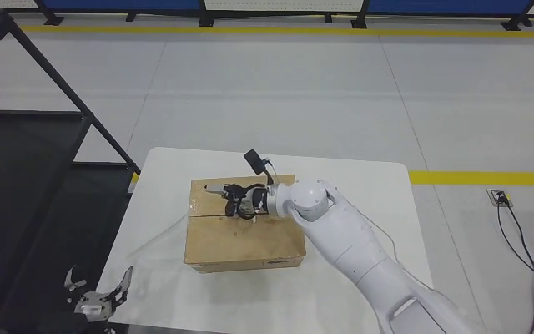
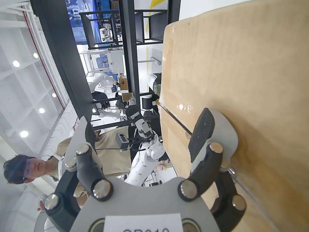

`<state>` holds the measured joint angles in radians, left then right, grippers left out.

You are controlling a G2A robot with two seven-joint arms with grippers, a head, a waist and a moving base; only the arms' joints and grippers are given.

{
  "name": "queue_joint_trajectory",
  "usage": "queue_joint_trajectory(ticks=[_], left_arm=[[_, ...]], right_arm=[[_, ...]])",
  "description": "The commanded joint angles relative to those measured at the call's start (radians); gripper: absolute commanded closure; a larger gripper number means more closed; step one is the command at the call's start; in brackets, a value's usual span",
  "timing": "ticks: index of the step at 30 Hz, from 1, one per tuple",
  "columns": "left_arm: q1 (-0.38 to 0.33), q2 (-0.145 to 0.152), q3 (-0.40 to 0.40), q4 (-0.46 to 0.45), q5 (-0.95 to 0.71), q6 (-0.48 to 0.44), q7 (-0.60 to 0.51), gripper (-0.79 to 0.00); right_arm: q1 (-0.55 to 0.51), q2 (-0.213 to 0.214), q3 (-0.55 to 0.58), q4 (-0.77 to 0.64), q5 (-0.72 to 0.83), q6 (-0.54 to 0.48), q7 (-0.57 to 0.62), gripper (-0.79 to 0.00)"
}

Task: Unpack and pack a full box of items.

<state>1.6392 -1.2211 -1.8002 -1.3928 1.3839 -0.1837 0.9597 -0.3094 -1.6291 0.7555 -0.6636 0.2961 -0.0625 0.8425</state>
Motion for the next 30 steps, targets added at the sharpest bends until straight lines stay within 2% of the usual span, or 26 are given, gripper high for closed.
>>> queue_joint_trajectory(ticks=[1, 2, 3, 10, 13, 17, 20, 22, 25, 30], left_arm=[[0.029, 0.002, -0.013, -0.046, -0.073, -0.096, -0.071, -0.785], [0.048, 0.006, -0.024, -0.078, -0.104, -0.174, -0.122, -0.785], [0.061, 0.011, -0.045, -0.103, -0.093, -0.199, -0.151, -0.785], [0.061, 0.011, -0.045, -0.103, -0.093, -0.199, -0.151, -0.785], [0.047, 0.011, -0.041, -0.105, -0.217, -0.293, -0.268, -0.785], [0.046, 0.009, -0.038, -0.120, -0.487, -0.384, -0.502, -0.785], [0.057, 0.013, -0.031, -0.142, -0.749, -0.442, -0.756, -0.785], [0.062, 0.019, -0.046, -0.153, -0.887, -0.449, -0.899, -0.785], [0.055, 0.028, -0.045, -0.152, -1.149, -0.429, -1.131, -0.785], [0.011, 0.042, -0.067, -0.140, -1.379, -0.310, -1.370, -0.785]], right_arm=[[-0.001, 0.003, 0.007, -0.001, -0.007, -0.009, 0.006, -0.785], [-0.003, 0.005, 0.011, -0.003, -0.012, -0.015, 0.009, -0.785], [-0.006, 0.008, 0.016, -0.006, -0.017, -0.022, 0.011, -0.785], [-0.039, 0.041, 0.070, -0.044, -0.059, -0.044, 0.031, -0.785], [-0.056, 0.055, 0.095, -0.065, -0.071, -0.034, 0.037, -0.785], [-0.078, 0.068, 0.118, -0.097, -0.086, -0.021, 0.041, -0.785], [-0.091, 0.074, 0.129, -0.119, -0.095, -0.010, 0.045, -0.785], [-0.096, 0.078, 0.134, -0.132, -0.103, -0.002, 0.048, -0.785], [-0.101, 0.080, 0.139, -0.147, -0.110, 0.008, 0.052, -0.785], [-0.104, 0.080, 0.140, -0.160, -0.120, 0.019, 0.054, -0.785]])
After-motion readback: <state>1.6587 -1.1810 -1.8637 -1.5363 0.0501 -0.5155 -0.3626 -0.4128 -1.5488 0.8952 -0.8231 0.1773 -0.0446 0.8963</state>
